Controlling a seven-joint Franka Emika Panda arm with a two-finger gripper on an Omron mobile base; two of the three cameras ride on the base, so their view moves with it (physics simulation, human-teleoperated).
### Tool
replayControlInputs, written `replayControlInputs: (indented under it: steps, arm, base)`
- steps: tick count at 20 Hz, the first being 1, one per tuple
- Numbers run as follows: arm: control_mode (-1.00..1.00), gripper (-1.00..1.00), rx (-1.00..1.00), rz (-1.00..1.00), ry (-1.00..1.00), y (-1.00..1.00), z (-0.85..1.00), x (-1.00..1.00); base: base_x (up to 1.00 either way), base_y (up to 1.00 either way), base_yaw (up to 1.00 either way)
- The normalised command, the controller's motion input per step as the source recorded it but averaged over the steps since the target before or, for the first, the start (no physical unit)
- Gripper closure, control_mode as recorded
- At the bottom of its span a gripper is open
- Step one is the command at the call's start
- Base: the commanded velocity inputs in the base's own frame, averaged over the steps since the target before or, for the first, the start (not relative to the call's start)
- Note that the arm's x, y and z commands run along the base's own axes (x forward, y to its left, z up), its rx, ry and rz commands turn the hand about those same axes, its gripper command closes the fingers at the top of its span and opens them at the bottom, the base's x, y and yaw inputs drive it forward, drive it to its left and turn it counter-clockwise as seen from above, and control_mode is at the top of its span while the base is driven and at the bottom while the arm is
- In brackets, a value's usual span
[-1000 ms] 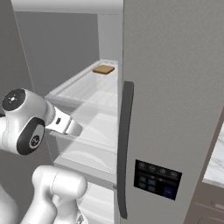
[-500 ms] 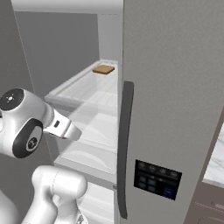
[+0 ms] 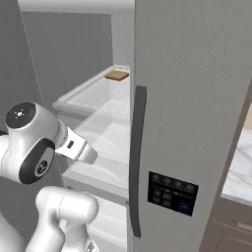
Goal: Pick up the orange and peach from the fridge and place one fruit on each plate on the dining counter.
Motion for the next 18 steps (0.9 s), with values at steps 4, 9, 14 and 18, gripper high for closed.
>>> replayControlInputs:
  steps: [4, 9, 14, 18]
  arm:
    - [1.00, 1.00, 0.00, 0.00, 0.00, 0.00, 0.00, 0.00]
    - [1.00, 1.00, 0.00, 0.00, 0.00, 0.00, 0.00, 0.00]
    - [1.00, 1.00, 0.00, 0.00, 0.00, 0.00, 0.00, 0.00]
    - [1.00, 1.00, 0.00, 0.00, 0.00, 0.00, 0.00, 0.00]
  base:
    - [-0.40, -0.04, 0.30]
    - [-0.30, 0.09, 0.52]
    - [-0.60, -0.05, 0.47]
    - [-0.90, -0.16, 0.42]
